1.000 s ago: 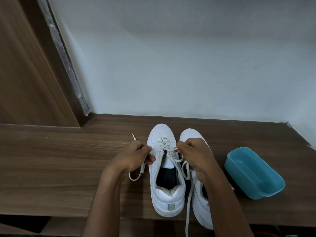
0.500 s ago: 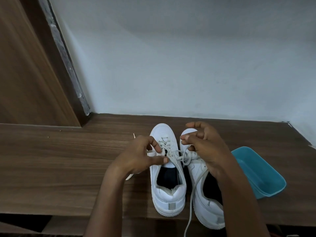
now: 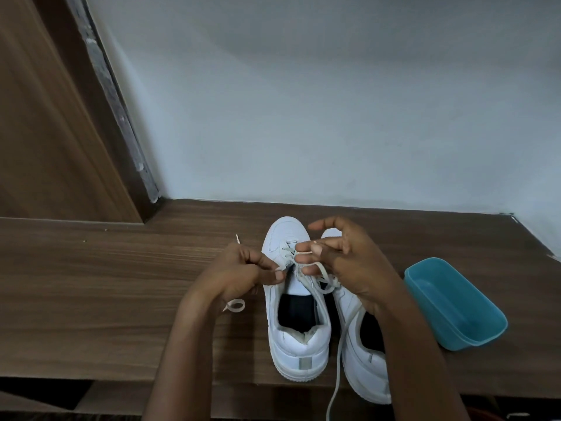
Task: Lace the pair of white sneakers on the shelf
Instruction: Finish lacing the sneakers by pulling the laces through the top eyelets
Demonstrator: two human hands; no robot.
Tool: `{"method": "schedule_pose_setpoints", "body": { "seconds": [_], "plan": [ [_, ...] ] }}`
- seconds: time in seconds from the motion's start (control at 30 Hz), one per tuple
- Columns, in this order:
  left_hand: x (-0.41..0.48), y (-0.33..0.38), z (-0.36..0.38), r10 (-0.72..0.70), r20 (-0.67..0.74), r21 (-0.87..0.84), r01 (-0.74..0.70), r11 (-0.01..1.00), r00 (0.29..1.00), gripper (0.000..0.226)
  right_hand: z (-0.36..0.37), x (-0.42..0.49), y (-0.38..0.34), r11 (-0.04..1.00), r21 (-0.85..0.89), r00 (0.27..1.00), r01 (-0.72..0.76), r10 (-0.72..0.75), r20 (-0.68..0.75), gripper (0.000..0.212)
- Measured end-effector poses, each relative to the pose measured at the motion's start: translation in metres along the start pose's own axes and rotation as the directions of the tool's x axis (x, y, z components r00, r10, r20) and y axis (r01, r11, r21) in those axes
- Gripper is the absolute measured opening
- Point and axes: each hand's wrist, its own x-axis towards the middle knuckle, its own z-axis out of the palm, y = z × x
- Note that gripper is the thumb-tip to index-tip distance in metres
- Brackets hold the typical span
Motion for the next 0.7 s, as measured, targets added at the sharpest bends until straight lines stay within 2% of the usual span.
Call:
{"method": "schedule_pose_setpoints", "body": {
  "seconds": [0.17,0.37,0.53,0.7],
  "plan": [
    [-0.005,0.003,-0.001,-0.062,0.050,-0.114,0.068,0.991,0.997,0.004,0.005,0.002,0.003,0.967,-0.254,0.999,0.033,-0.030,0.018,0.008],
    [-0.005,0.000,-0.002,-0.097,0.072,-0.169,0.108,0.980,0.993,0.009,0.014,0.005,0.006,0.892,-0.436,0.990,0.117,-0.140,-0.019,0.011],
    [-0.001,-0.007,-0.007,-0.081,0.030,-0.138,0.085,0.987,0.996,0.017,0.015,0.009,0.010,0.844,-0.522,0.988,0.121,-0.153,-0.019,0.014],
    [0.000,-0.005,-0.005,-0.035,0.039,-0.082,0.039,0.996,0.999,0.006,0.011,0.007,0.007,0.861,-0.495,0.988,0.117,-0.150,-0.027,0.018]
  ]
}}
